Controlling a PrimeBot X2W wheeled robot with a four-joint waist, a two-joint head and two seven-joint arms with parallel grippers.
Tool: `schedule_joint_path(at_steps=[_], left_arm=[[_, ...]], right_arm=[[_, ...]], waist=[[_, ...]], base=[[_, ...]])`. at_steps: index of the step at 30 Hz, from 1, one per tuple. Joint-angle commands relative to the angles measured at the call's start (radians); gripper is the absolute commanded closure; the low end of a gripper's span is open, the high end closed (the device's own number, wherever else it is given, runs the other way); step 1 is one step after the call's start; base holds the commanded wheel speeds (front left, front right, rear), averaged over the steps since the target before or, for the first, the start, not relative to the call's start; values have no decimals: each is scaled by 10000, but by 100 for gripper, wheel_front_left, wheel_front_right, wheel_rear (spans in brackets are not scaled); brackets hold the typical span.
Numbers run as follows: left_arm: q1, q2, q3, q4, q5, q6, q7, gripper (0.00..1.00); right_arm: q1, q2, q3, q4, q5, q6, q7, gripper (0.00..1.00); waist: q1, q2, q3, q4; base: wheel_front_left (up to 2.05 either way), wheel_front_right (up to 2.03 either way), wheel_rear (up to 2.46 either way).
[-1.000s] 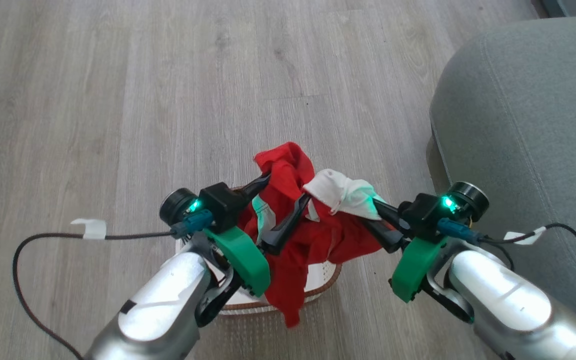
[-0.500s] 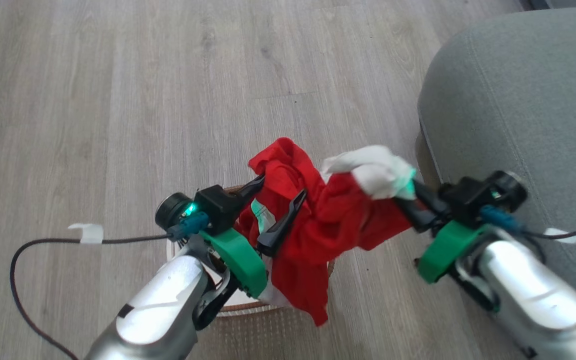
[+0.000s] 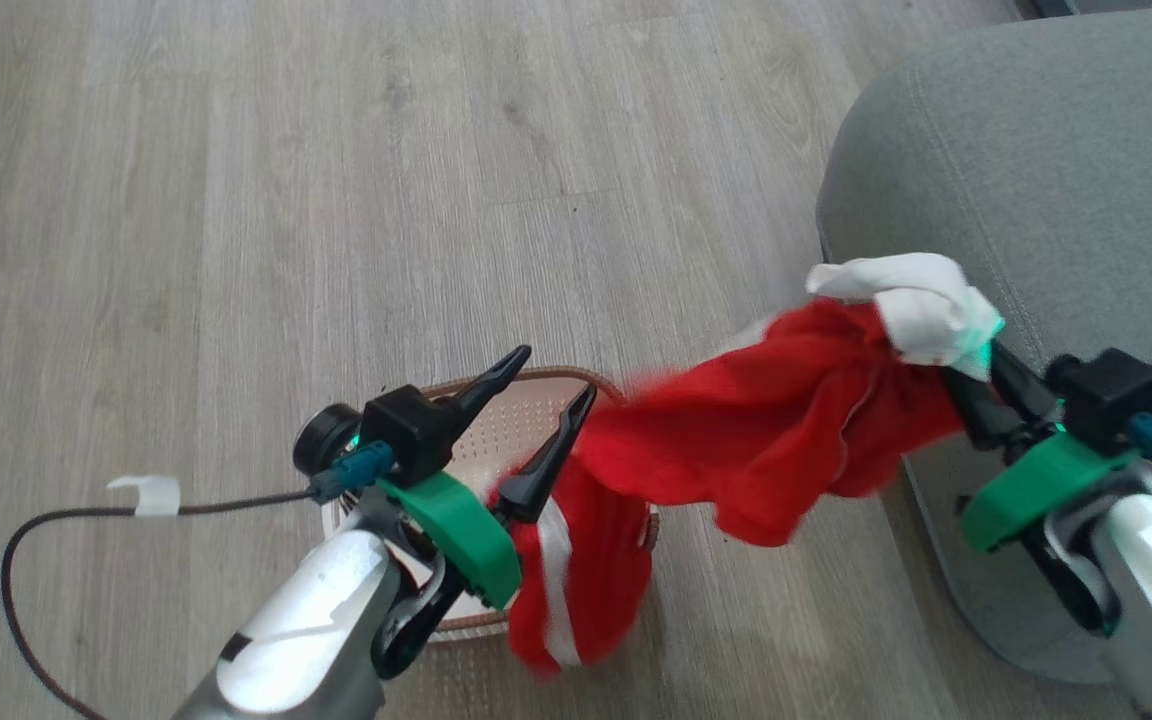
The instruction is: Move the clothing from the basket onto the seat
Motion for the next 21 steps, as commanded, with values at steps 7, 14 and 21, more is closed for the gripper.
schedule_joint_path(at_steps=[7,14,21], left_arm=[[-133,237,657,-308,157,-8,-128,0],[12,247,771,-286,194,-8,-128,0],[70,262,829,-282,211,-8,-128,0]], right_arm=[[365,-193,-489,-490,-130,-6,-67,100],[533,-165,-538,-513,-111,-6,-67,100],[610,-219,-654,-542,-102,-6,-67,100]], waist=[[0,-1,-47,-98],[0,-1,-108,-180],[0,-1,-159,-218]], base=[[0,0,0],[0,0,0],[0,0,0]])
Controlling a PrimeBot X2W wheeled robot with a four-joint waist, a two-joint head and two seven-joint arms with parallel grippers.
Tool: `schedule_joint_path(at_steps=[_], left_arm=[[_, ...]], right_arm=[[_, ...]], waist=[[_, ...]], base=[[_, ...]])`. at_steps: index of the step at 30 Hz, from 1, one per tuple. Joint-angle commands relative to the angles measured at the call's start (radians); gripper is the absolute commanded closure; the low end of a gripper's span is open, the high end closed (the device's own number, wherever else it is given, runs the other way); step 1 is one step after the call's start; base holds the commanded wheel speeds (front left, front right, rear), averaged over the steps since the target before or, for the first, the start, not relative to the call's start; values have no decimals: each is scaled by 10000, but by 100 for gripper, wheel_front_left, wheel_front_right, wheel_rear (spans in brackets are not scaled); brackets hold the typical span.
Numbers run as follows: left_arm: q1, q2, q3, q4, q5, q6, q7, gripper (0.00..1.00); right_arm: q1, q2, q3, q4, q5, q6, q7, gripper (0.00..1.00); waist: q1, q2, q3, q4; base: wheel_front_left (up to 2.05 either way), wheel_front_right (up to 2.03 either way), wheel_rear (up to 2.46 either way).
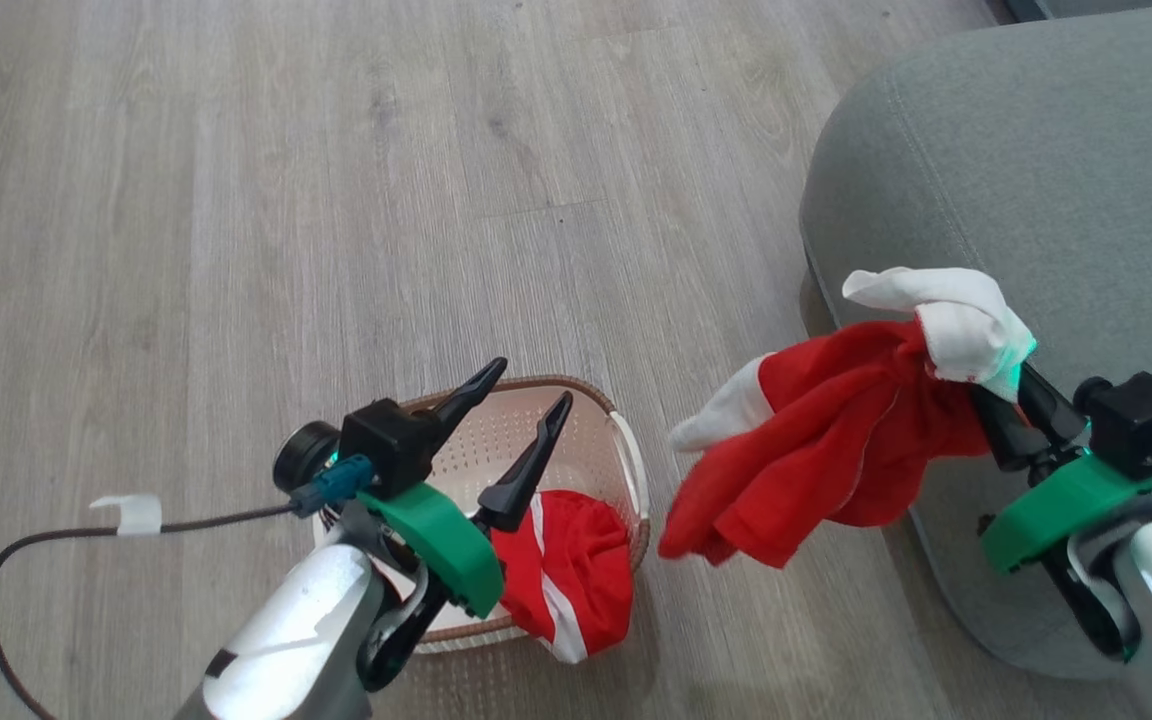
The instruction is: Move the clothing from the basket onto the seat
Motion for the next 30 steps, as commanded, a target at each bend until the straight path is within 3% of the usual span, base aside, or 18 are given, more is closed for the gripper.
schedule_joint_path(at_steps=[1,18,30], left_arm=[[-309,204,427,-286,61,-8,-128,0],[-308,204,165,-497,88,-8,-128,0],[-328,152,-147,-773,64,-8,-128,0]], right_arm=[[-21,-234,-46,-356,-20,-4,-67,100],[48,-195,-172,-370,-52,-4,-67,100],[-5,-202,-202,-399,-67,-4,-67,100]], waist=[[0,-1,1,-15],[0,-1,-10,-135],[0,-1,73,-615]], base=[[0,0,0],[0,0,0],[0,0,0]])
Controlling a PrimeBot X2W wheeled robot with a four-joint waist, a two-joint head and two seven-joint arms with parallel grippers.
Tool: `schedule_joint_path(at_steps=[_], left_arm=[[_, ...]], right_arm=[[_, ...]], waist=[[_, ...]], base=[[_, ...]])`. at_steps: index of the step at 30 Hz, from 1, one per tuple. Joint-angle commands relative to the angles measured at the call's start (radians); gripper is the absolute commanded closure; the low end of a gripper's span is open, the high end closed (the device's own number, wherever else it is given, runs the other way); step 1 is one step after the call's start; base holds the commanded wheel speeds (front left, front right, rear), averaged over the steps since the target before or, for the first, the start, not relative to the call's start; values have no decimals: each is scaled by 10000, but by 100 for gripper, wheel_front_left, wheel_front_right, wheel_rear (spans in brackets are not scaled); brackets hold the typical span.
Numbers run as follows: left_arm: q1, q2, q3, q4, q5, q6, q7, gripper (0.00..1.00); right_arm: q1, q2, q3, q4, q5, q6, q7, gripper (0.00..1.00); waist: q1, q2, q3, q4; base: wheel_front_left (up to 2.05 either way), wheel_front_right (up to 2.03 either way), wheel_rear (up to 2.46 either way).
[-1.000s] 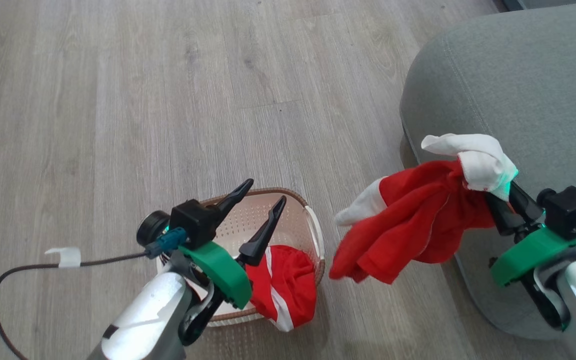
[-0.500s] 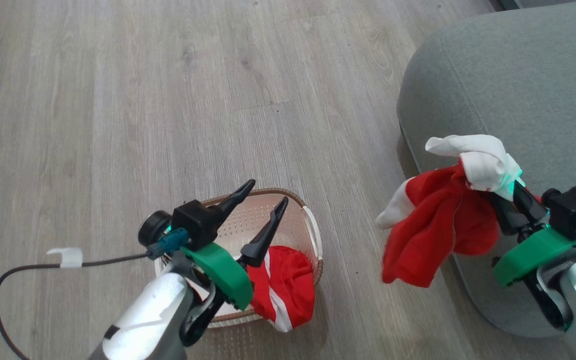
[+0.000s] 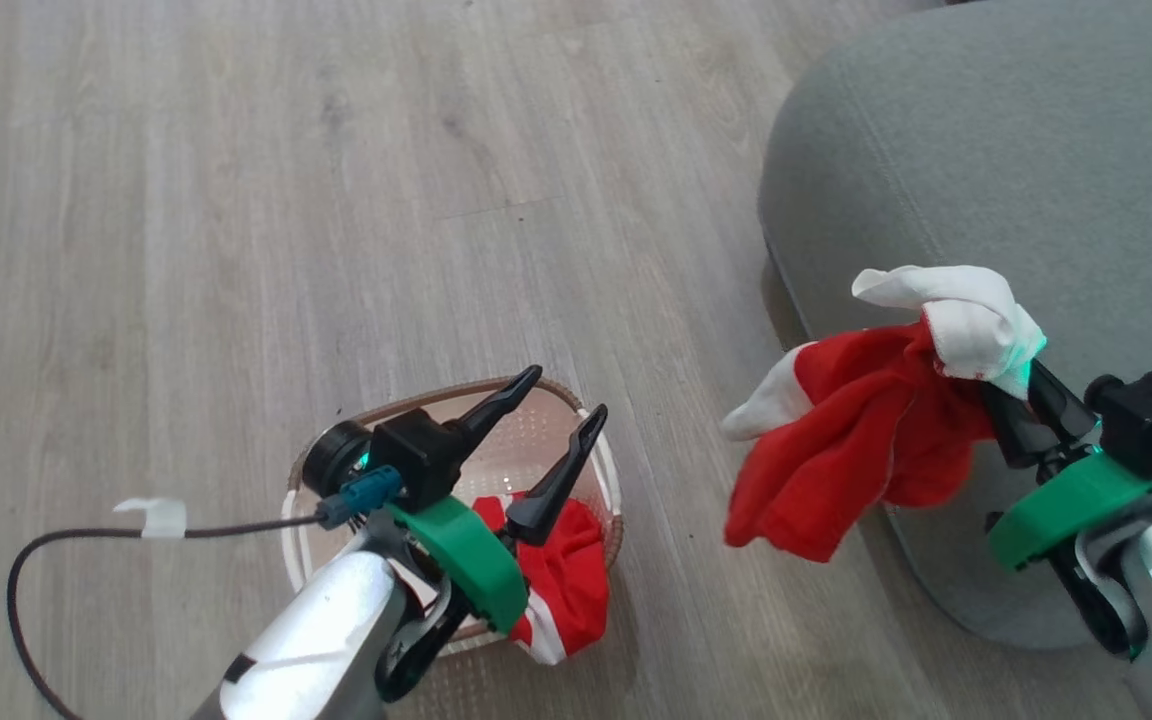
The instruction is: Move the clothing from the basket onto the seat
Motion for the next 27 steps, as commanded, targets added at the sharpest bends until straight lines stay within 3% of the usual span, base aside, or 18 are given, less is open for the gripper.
schedule_joint_path(at_steps=[1,27], left_arm=[[-327,135,339,-357,69,-8,-128,0],[-376,214,121,-325,20,-8,-128,0]], right_arm=[[-97,-204,1,-335,-69,-4,-65,100],[-305,-188,45,-142,-113,-4,-65,100]], waist=[[0,0,14,-143],[0,0,154,-1837]], base=[[0,0,0],[0,0,0]])
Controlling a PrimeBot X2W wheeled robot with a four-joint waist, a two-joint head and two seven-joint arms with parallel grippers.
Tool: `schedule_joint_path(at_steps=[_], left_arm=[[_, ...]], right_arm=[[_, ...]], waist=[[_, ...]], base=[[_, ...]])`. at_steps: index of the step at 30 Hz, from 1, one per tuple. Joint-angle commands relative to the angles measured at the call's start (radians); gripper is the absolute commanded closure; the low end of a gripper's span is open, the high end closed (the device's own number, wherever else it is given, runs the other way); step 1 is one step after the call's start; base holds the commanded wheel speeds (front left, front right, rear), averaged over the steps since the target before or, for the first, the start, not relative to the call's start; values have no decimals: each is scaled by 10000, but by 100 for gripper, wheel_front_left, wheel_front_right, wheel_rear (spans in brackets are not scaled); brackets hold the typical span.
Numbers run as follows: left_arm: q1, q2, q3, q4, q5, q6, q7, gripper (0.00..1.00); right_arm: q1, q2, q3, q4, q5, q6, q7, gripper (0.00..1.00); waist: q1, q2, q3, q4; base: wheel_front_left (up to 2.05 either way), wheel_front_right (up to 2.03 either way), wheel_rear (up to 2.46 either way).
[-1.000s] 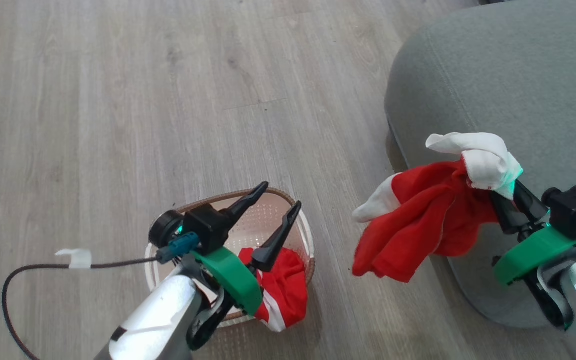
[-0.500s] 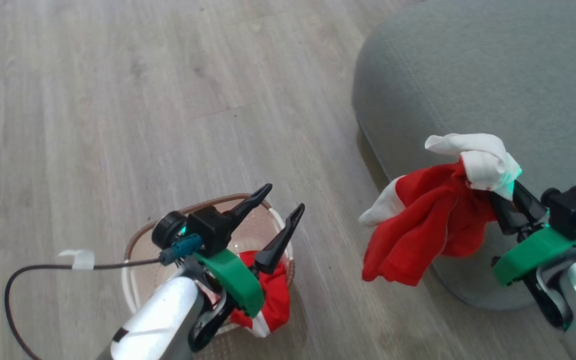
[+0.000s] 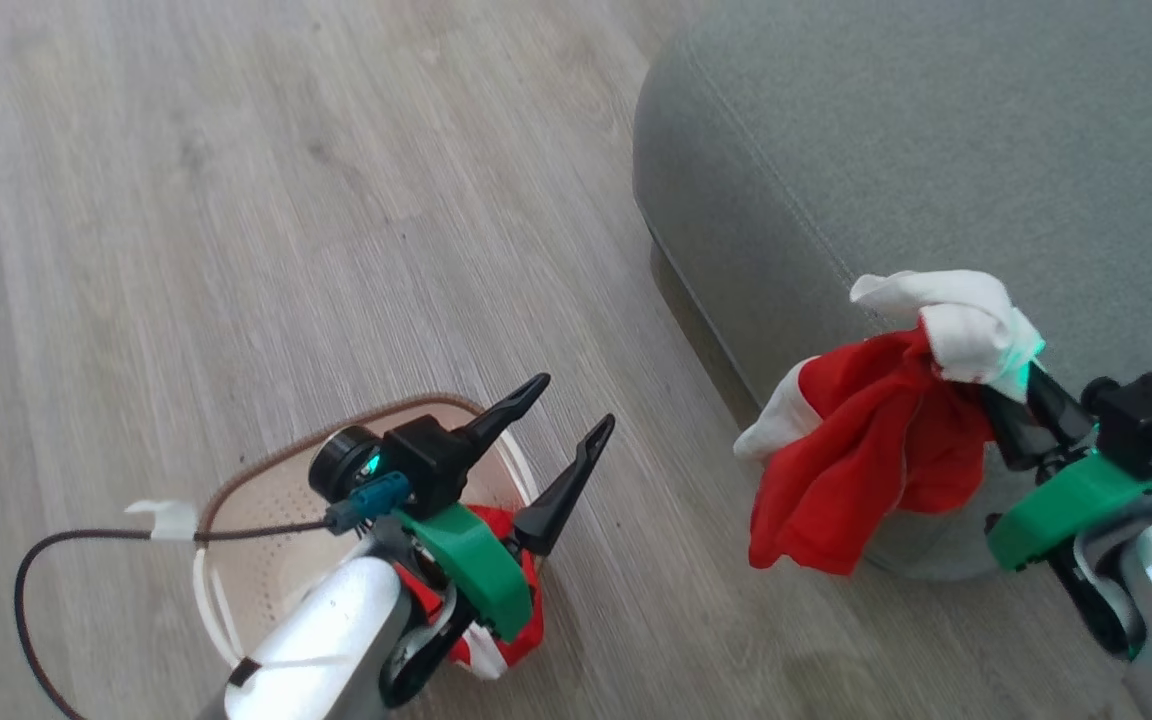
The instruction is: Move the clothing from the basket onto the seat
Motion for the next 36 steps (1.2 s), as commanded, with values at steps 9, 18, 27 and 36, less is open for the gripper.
schedule_joint_path(at_steps=[9,18,27,36], left_arm=[[-1248,710,3,-488,89,-8,-128,0],[-2338,1119,-63,-788,117,-8,-128,0],[-2982,1364,723,-2016,678,-8,-128,0],[-3069,1506,1018,-2504,1030,-8,-128,0]], right_arm=[[-2587,518,-778,600,24,-4,-67,100],[-7420,-20,-3630,3927,-836,-4,-67,100],[-11333,-885,-7203,5195,-2127,-4,-63,100],[-10989,619,-9446,5901,-2981,-4,-65,100]], waist=[[0,-1,1861,172],[0,-1,4130,1359],[0,-1,7054,2081],[0,-1,8491,1954]], base=[[0,0,0],[0,0,0],[0,0,0],[0,0,0]])
